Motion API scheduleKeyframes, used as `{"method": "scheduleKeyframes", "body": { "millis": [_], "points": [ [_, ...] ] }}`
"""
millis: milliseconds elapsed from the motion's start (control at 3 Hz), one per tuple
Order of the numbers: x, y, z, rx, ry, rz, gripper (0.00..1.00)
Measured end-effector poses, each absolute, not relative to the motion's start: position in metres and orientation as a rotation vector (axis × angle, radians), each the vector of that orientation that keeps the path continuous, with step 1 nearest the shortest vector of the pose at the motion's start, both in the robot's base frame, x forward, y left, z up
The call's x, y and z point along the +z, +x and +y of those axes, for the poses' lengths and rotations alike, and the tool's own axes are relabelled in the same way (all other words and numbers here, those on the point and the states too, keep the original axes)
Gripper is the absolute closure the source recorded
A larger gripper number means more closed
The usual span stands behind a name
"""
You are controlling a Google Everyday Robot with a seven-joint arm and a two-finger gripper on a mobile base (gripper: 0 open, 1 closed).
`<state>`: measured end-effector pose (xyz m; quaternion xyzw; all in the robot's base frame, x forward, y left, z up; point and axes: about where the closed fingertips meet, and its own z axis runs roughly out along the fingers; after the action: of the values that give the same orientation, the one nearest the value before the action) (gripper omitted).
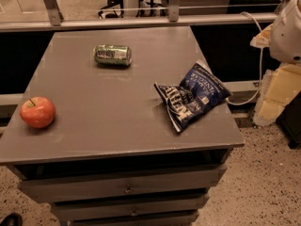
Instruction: Place green can upright
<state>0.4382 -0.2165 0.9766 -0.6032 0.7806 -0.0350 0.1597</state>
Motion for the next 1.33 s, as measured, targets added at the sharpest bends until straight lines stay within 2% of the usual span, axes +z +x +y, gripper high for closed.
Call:
{"method": "scheduleKeyframes", "body": {
  "millis": [667,1000,1333],
  "points": [
    [0.975,0.46,-0.182,-0.058,-1.73,2.154,0.0],
    [0.97,0.494,-0.125,-0.01,-1.729,2.078,0.0],
    [0.971,0.497,-0.123,-0.004,-1.72,2.07,0.0]
  ]
}}
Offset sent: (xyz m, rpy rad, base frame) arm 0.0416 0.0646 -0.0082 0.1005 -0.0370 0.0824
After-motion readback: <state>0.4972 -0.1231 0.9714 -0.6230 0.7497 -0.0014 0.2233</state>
